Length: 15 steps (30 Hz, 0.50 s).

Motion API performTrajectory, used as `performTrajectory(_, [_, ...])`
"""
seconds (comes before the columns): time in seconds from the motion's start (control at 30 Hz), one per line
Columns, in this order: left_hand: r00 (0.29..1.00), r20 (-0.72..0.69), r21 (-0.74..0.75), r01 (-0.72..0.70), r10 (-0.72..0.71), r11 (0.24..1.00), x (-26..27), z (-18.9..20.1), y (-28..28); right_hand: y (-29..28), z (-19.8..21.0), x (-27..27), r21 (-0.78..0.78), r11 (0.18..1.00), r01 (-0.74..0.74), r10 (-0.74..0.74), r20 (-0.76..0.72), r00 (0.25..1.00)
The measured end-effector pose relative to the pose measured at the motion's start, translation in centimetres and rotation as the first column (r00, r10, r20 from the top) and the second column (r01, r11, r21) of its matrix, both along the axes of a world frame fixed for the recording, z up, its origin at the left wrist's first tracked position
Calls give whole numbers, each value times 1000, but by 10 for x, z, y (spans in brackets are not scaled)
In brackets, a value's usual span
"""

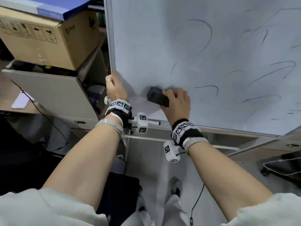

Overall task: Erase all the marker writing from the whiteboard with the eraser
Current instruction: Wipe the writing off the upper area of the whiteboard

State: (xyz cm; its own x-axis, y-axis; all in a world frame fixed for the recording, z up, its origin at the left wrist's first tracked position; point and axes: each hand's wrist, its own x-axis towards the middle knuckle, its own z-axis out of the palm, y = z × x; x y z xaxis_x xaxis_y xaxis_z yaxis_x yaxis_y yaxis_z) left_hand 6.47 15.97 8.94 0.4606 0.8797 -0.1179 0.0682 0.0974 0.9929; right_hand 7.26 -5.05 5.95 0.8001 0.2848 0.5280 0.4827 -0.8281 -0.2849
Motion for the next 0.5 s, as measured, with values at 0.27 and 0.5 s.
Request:
performTrajectory(0.27, [996, -56, 12, -72, 73, 997, 2, 9, -2, -31, 14, 11, 61, 989, 136, -140, 75, 987])
performTrajectory(0.5, [986, -105, 100, -117, 128, 988, 9, -1, -14, -48, -21, 6, 20, 982, 186, -185, -35, 982])
